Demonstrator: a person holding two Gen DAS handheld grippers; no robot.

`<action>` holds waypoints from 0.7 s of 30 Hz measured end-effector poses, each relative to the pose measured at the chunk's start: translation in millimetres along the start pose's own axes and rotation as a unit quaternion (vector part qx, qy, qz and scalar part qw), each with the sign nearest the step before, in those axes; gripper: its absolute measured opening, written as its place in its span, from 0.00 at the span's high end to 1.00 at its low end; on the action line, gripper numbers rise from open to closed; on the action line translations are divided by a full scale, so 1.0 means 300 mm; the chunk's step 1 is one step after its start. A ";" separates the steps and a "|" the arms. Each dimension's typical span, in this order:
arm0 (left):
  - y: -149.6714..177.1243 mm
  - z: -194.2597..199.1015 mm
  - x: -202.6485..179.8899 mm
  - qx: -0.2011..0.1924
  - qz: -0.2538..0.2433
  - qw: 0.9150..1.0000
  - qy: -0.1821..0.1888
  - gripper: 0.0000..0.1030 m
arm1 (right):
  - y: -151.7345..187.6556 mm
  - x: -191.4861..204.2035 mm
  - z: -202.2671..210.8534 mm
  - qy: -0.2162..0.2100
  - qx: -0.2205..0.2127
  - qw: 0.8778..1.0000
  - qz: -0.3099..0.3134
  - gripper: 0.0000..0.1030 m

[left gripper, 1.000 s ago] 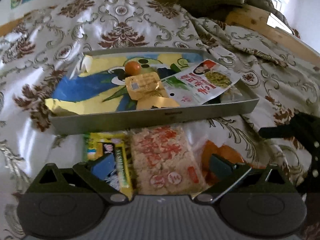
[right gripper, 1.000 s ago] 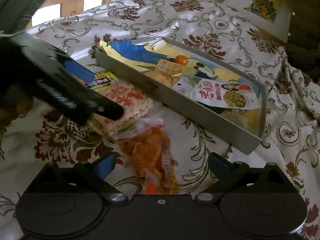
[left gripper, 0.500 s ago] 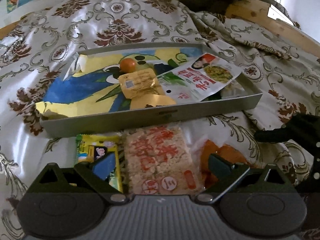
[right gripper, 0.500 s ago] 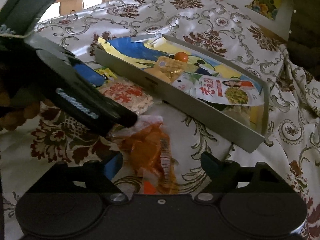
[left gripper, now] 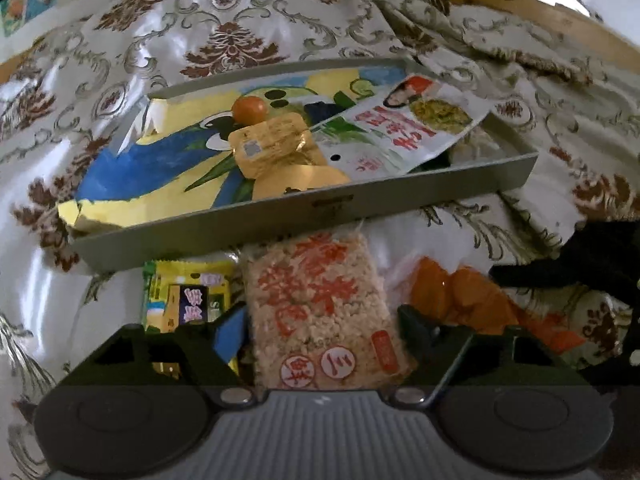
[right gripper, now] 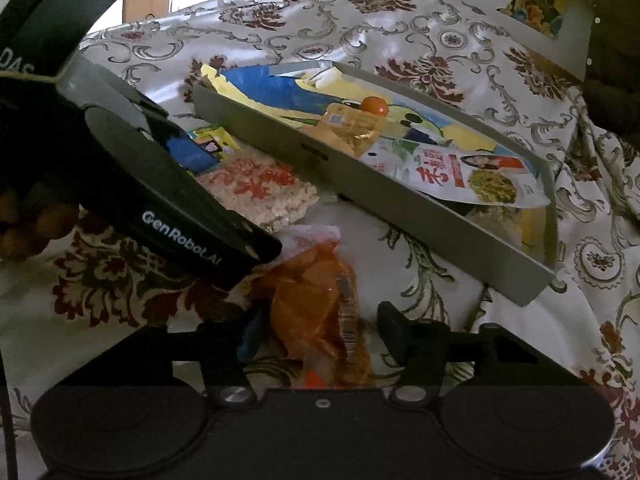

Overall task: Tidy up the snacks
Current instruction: 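Close the left tool on the rice-cracker packet while the right tool grasps the orange candy bag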

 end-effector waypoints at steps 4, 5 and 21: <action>0.007 0.017 0.009 -0.003 0.017 1.000 0.009 0.21 | -0.008 0.002 0.007 0.000 0.008 1.000 -0.008 0.54; 0.009 0.021 0.012 -0.003 0.021 1.000 0.009 0.21 | -0.012 0.000 0.010 -0.001 0.009 1.000 -0.013 0.56; 0.008 0.211 0.057 -0.060 0.129 0.990 0.013 0.21 | -0.043 -0.054 0.114 0.003 -0.030 0.998 -0.059 0.57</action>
Point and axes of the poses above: each gripper's, at about its wrist camera, not at the fingertips, and z roughly against the way its jaws point, x to its left, y to its underside, the point moved 8 cm from there along -z, roughly the way its jaws point, and after that the axes turned 3 degrees about -z, right-handed, at the moved point
